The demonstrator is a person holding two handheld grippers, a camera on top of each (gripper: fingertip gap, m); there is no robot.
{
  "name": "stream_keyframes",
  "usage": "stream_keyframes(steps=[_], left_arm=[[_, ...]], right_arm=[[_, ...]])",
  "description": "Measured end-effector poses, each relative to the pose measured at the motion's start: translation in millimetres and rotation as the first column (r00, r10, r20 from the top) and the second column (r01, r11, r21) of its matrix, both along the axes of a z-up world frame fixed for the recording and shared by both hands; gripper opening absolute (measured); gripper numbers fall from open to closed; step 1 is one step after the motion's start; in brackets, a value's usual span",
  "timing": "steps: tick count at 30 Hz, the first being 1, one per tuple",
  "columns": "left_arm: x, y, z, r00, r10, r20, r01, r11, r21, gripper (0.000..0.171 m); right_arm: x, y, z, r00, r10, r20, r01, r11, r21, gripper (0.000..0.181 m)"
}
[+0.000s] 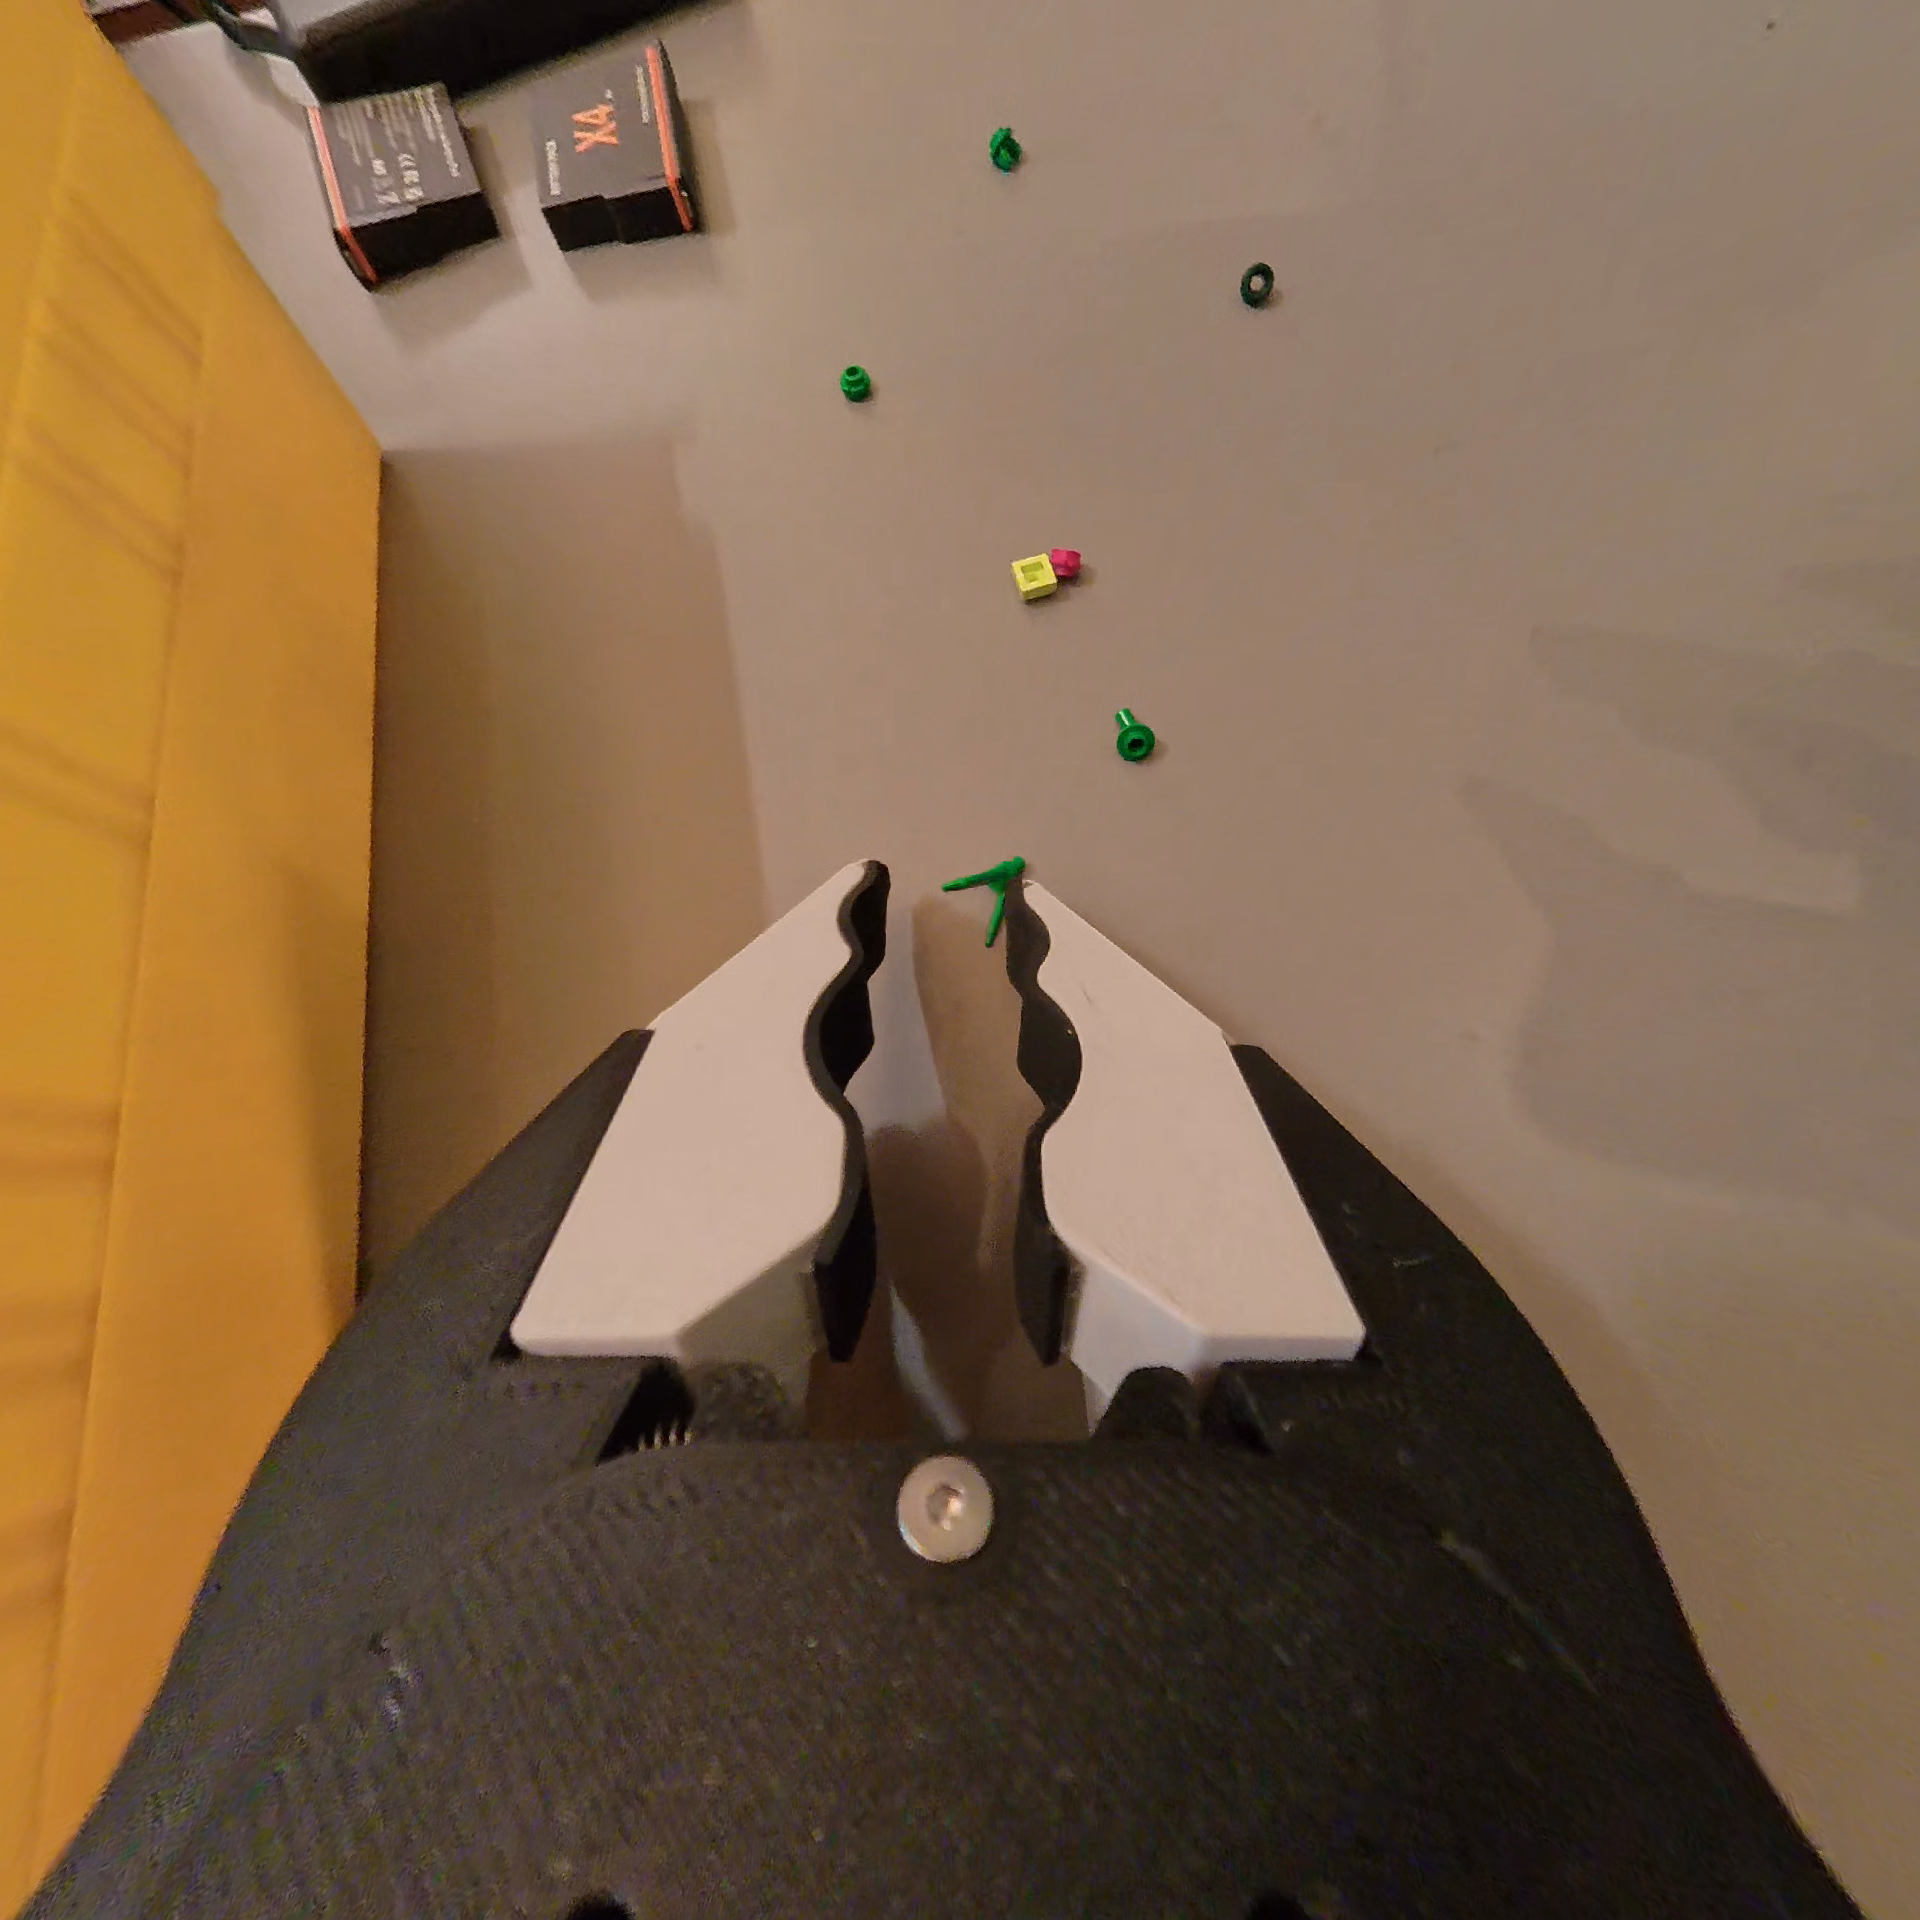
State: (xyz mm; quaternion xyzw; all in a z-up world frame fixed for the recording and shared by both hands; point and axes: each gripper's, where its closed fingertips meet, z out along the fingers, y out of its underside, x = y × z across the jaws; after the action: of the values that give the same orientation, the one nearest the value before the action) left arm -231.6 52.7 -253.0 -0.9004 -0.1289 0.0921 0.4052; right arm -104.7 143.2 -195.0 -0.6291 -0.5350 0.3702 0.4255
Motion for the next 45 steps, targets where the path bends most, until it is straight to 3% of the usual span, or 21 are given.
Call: stream_keyframes(steps=[6,24,28,38,41,43,45], left_arm=[[3.1,1.0,-4.2,1.0,-0.021,-0.004,0.021,0.999,-0.03,0.0],[14.7,4.3,1.1,0.995,-0.075,-0.071,0.074,0.997,-0.02,0.0],[15.6,7.1,2.9,0.994,-0.079,-0.07,0.079,0.997,-0.006,0.011],[16.5,10.0,0.5,0.993,-0.087,-0.082,0.085,0.996,-0.026,0.017],[14.7,11.2,-0.7,0.99,-0.079,-0.113,0.075,0.996,-0.044,0.015],[13.2,10.9,-0.8,0.99,-0.07,-0.126,0.064,0.997,-0.05,0.001],[12.0,10.5,1.2,0.99,-0.061,-0.127,0.056,0.998,-0.037,0.0]], right_arm=[[-0.2,-0.4,-1.0,1.0,0.002,0.005,-0.002,1.0,0.005,0.033],[-1.2,-1.7,-4.6,1.0,0.009,0.011,-0.009,1.0,0.016,0.031],[-1.7,-3.2,-5.6,1.0,0.013,0.017,-0.013,1.0,0.021,0.032],[-2.6,-4.6,-8.0,0.999,0.017,0.029,-0.018,1.0,0.023,0.032],[-3.2,-5.6,-8.3,0.999,0.019,0.03,-0.02,0.999,0.028,0.032],[-3.3,-5.4,-9.4,0.999,0.018,0.035,-0.019,0.999,0.029,0.032],[-3.1,-4.4,-9.8,0.999,0.016,0.036,-0.017,0.999,0.03,0.031]])
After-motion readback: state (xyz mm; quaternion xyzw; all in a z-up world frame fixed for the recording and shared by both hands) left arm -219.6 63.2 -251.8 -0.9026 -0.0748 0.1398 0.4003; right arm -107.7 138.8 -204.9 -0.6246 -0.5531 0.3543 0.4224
